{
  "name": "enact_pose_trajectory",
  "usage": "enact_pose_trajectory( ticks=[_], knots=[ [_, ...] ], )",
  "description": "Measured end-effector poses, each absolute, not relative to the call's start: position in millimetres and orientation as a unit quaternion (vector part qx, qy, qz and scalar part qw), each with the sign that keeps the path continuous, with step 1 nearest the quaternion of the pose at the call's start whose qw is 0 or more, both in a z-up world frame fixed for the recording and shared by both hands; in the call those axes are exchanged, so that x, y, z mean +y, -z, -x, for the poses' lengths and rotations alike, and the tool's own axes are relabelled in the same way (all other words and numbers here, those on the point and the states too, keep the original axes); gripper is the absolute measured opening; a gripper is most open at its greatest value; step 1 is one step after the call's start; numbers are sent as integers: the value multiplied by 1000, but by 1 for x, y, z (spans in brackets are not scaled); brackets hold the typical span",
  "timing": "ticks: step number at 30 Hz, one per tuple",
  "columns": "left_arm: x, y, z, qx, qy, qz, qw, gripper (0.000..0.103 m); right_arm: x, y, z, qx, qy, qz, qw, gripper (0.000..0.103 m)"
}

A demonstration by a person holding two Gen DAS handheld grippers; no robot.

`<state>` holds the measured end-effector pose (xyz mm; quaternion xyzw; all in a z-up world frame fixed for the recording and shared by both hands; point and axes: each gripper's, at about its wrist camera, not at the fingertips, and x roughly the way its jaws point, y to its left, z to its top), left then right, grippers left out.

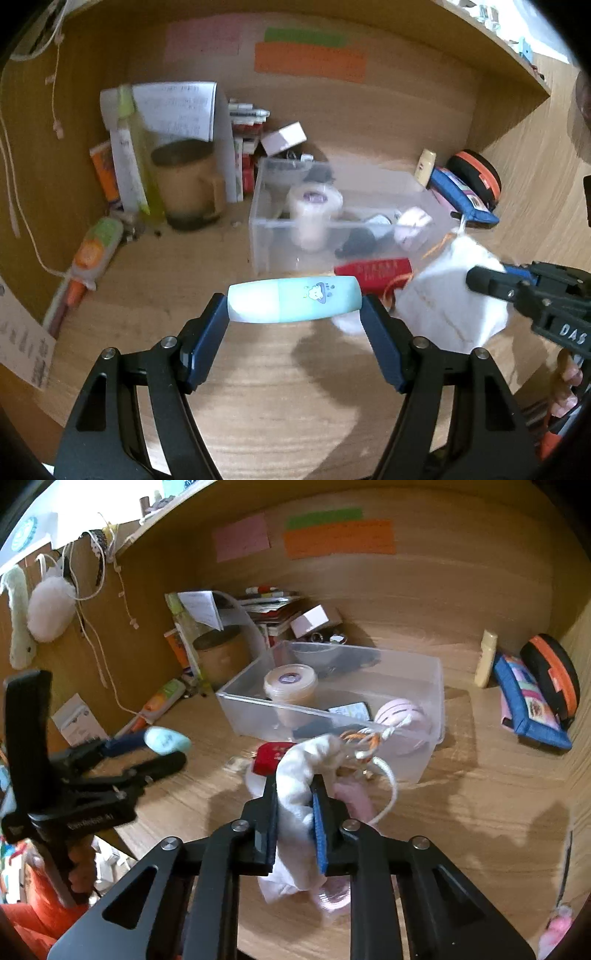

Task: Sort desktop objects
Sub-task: 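Grasp the white cloth pouch with the right gripper, then carry the cloth pouch into the bin with the right gripper while the left gripper places the blue tube there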

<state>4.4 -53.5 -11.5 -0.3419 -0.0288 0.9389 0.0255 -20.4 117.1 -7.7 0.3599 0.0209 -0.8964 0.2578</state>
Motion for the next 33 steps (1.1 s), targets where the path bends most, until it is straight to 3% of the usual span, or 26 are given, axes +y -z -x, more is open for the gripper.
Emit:
enact_pose_trajectory(
  ticks=[8, 11, 13, 15, 27, 30, 33],
  knots=[
    [-40, 25, 4, -32, -930, 365, 44, 72, 131, 33, 34, 18, 890, -389, 238, 15],
    [-29, 35, 6, -23, -923, 379, 56, 72, 140, 35, 35, 8, 891, -396, 223, 32],
    [-22, 42, 6, -18, -919, 387, 68, 72, 146, 34, 30, 4, 893, -393, 218, 54],
    [-13, 48, 5, -11, -916, 393, 79, 72, 149, 34, 23, 10, 897, -388, 212, 65],
    [-24, 61, 5, -22, -907, 415, 76, 72, 124, 42, -5, 97, 891, -377, 234, 75],
    [-39, 51, 4, -28, -911, 407, 60, 72, 113, 47, 0, 104, 885, -382, 244, 88],
    [-50, 39, 1, -35, -919, 390, 46, 72, 94, 59, 10, 129, 873, -398, 250, 89]
  ],
)
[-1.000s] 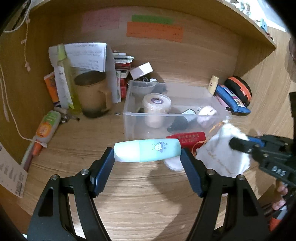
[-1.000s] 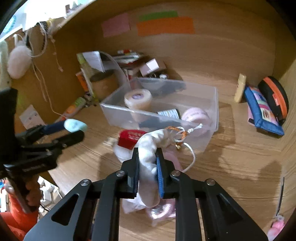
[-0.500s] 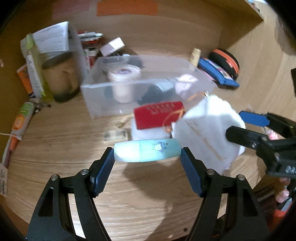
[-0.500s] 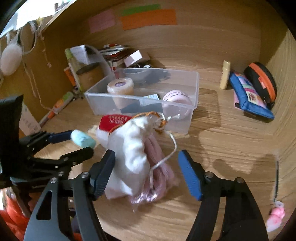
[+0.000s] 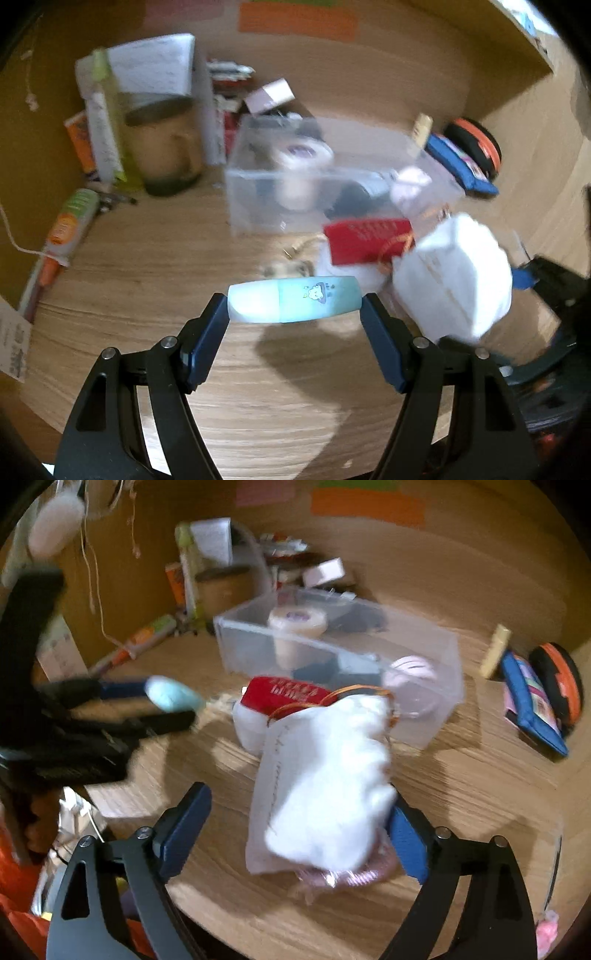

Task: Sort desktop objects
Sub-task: 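Carry the cloth pouch into the bin with the right gripper while the left gripper places the blue tube there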

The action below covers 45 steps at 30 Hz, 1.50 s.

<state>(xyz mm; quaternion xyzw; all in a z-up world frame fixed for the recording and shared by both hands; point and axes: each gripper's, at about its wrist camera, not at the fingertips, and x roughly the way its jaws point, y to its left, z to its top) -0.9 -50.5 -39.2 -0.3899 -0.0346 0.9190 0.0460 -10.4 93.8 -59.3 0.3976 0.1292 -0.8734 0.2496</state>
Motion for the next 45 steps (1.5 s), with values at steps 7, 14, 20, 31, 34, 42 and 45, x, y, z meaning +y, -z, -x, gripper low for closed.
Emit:
enact_pose_trajectory(
  ticks=[7, 14, 20, 31, 34, 42, 45],
  knots=[
    [-63, 41, -4, -53, -920, 387, 36, 72, 81, 77, 34, 178, 867, -411, 217, 41],
    [-66, 28, 0, -51, -927, 369, 40, 72, 113, 41, 33, 95, 869, -416, 252, 39],
    [-63, 10, 10, -45, -935, 350, 46, 72, 125, 6, 28, 69, 883, -383, 261, 39],
    [-59, -27, 35, -33, -947, 316, 51, 72, 130, -22, 47, 28, 899, -345, 269, 39],
    [-58, -31, 47, -34, -946, 317, 56, 72, 130, -21, 59, 18, 899, -346, 268, 39],
    [-48, -34, 85, -30, -943, 325, 64, 72, 127, -8, 108, 5, 890, -370, 265, 39],
    [-46, -33, 100, -31, -941, 330, 65, 72, 122, -1, 127, 9, 886, -380, 265, 39]
  ],
)
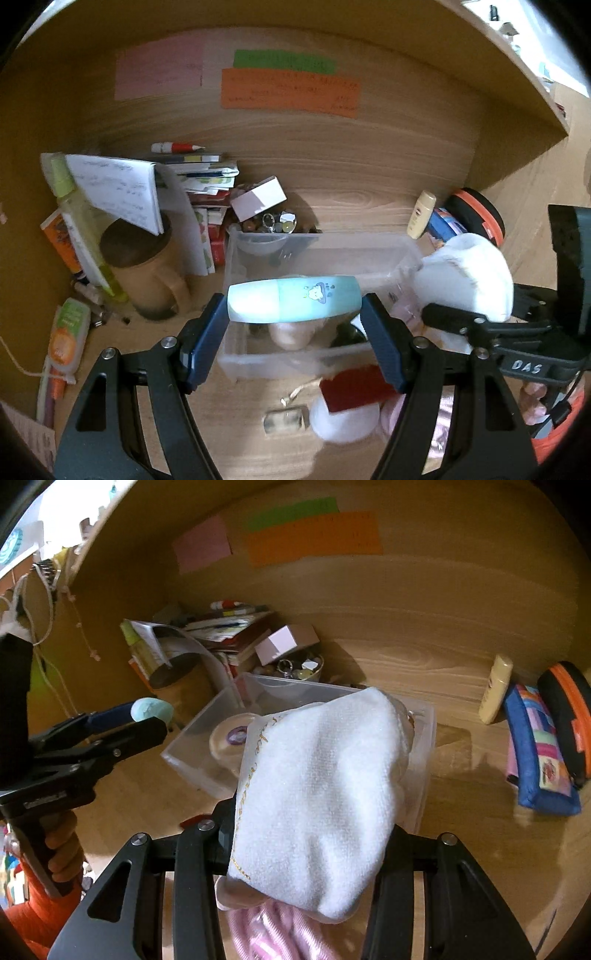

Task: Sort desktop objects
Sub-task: 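Carry the cloth pouch into the bin with the right gripper while the left gripper places the blue tube there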

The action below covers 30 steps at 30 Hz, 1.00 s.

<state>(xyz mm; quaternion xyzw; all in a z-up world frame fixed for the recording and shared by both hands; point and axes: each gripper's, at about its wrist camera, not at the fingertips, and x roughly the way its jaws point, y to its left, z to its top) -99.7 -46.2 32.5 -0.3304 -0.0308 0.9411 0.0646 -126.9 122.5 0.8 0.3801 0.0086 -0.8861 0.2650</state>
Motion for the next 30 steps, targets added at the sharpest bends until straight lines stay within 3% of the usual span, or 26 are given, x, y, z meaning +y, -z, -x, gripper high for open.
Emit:
enact_pose_trajectory(
  ticks=[15, 30],
  knots=[
    [-40, -16, 165, -34, -931, 359, 55, 72, 102, 28, 192, 25, 869, -417, 265, 39],
    [-45, 11, 206, -49, -918, 392, 40, 72, 93, 47, 203, 53, 877, -420, 227, 39]
  ],
)
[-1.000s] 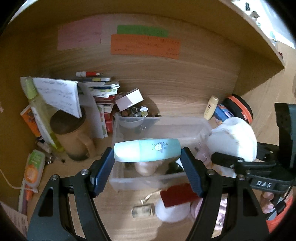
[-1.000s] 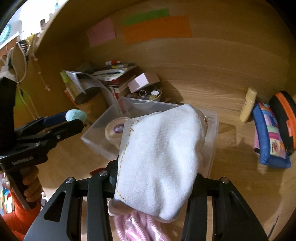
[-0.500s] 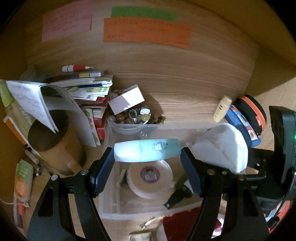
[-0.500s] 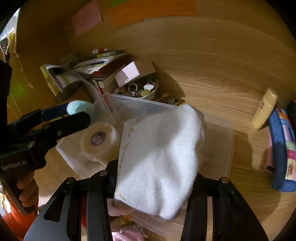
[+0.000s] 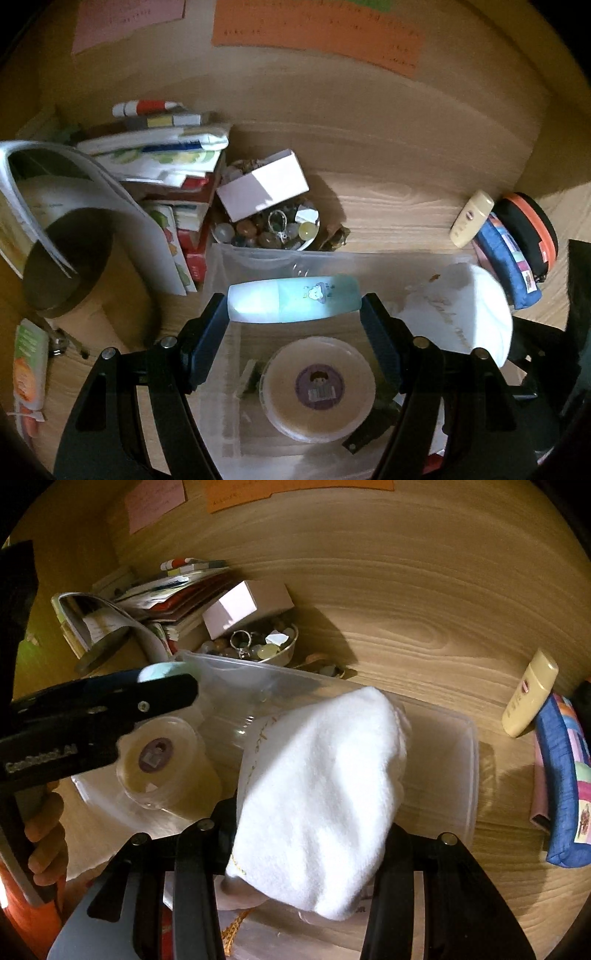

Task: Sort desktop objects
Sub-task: 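Carry the cloth pouch into the bin with the right gripper while the left gripper places the blue tube there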

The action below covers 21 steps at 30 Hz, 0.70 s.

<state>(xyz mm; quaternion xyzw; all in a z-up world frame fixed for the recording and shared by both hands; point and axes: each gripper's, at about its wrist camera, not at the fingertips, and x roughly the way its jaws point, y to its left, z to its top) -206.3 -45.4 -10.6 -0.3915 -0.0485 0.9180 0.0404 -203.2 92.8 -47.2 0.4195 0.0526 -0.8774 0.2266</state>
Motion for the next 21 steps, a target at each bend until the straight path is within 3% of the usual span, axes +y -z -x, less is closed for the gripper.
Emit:
enact_pose_trajectory(
  ticks=[17, 21],
  knots=[
    [-34, 31, 212, -11, -910, 413, 24, 72, 82, 56, 195, 101, 886, -407, 197, 45],
    [-37, 31, 209, -16, -910, 414, 31, 73, 86, 56, 195, 91, 886, -411, 197, 54]
  ],
)
